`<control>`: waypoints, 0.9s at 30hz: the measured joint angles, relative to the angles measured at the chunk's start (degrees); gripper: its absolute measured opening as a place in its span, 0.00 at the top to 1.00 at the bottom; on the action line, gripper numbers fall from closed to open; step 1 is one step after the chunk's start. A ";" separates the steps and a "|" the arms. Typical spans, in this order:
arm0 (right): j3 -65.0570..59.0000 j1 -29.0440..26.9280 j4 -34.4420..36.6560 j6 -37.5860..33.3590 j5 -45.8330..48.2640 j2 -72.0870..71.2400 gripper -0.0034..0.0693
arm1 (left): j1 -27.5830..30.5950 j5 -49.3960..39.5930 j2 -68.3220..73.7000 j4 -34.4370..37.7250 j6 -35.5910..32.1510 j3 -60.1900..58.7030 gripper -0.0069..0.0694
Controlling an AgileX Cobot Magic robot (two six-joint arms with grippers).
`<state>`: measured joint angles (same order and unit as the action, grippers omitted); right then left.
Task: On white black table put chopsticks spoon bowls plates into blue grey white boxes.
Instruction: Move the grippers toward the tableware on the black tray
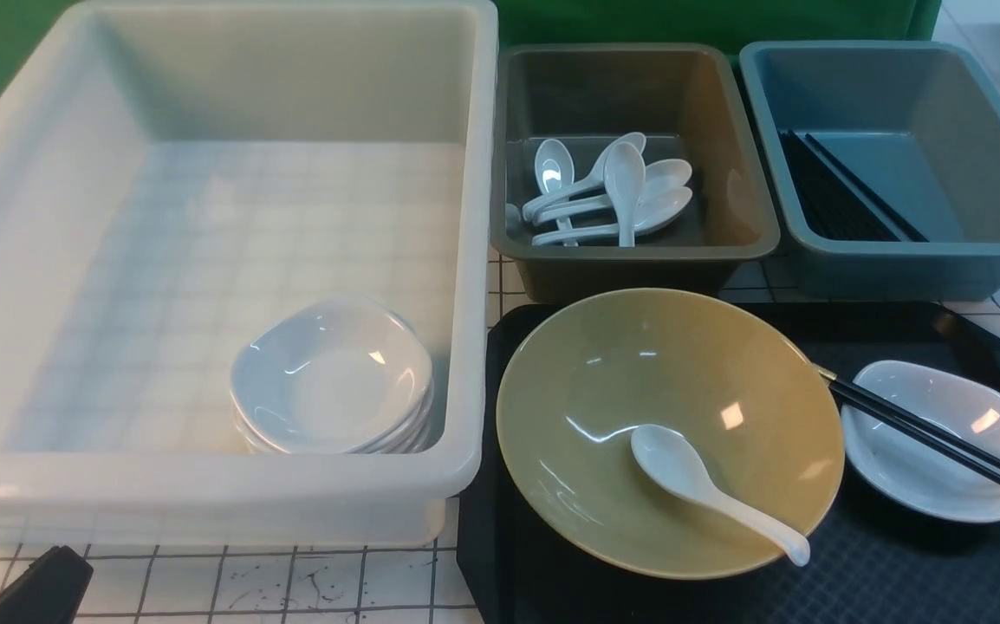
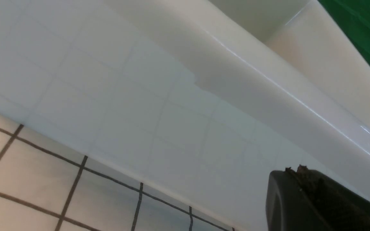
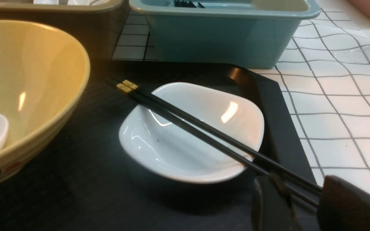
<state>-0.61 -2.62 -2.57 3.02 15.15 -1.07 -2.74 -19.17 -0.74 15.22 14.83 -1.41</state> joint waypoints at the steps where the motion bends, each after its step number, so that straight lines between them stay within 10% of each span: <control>1: 0.00 0.00 0.00 0.00 0.00 0.00 0.63 | 0.00 0.00 0.00 0.00 0.00 0.00 0.91; 13: 0.00 0.00 0.00 0.00 0.00 0.00 0.63 | 0.00 0.63 0.00 0.17 0.08 0.00 0.91; 27: 0.00 0.00 0.02 0.00 0.00 0.00 0.63 | 0.00 16.35 0.00 38.08 5.51 -0.27 0.91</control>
<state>-0.61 -2.62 -2.55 3.02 15.15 -1.07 -2.74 -2.82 -0.74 53.30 20.34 -1.68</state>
